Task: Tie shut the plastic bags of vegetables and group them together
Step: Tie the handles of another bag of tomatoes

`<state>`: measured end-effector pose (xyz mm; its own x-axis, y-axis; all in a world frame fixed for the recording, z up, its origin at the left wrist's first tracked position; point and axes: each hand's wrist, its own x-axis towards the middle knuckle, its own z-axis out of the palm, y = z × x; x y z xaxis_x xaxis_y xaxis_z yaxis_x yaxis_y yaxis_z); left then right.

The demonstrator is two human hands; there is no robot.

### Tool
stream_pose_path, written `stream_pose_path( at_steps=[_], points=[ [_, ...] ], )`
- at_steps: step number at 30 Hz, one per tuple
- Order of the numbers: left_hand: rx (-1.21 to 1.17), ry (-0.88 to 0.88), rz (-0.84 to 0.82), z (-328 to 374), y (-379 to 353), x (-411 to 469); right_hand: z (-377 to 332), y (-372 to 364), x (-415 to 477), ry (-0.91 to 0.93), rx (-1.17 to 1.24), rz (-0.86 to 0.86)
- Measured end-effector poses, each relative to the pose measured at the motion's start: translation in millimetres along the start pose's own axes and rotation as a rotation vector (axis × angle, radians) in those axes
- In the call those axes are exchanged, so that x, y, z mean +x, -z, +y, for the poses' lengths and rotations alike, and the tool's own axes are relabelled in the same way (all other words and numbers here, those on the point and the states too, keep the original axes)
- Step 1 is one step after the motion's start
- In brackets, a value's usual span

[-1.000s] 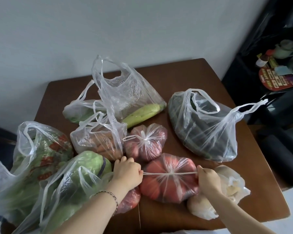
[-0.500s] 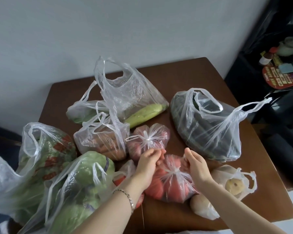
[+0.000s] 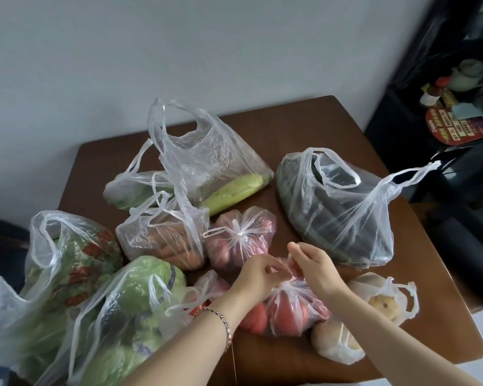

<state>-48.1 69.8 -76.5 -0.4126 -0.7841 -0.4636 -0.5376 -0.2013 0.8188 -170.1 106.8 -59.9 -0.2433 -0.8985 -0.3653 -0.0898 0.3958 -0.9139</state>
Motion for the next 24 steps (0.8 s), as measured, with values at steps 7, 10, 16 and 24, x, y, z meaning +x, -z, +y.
stream_pose_path(
  at_steps=[7, 10, 16, 24],
  points=[
    [-0.103, 0.053, 0.058, 0.9, 3.2, -3.5, 23.1, 6.9, -6.5, -0.104, 0.031, 0.025],
    [-0.098, 0.051, 0.094, 1.2, 1.2, -5.3, 38.2, -0.9, -9.5, -0.045, -0.287, -0.126],
    [-0.210, 0.040, 0.229, 5.6, 7.8, -8.5, 47.9, -16.0, -9.0, -0.168, 0.012, 0.062],
    [-0.061, -0.138, 0.147, 23.5, 11.6, -2.3, 42.4, -17.3, -3.0, 0.087, -0.519, -0.207]
  ],
)
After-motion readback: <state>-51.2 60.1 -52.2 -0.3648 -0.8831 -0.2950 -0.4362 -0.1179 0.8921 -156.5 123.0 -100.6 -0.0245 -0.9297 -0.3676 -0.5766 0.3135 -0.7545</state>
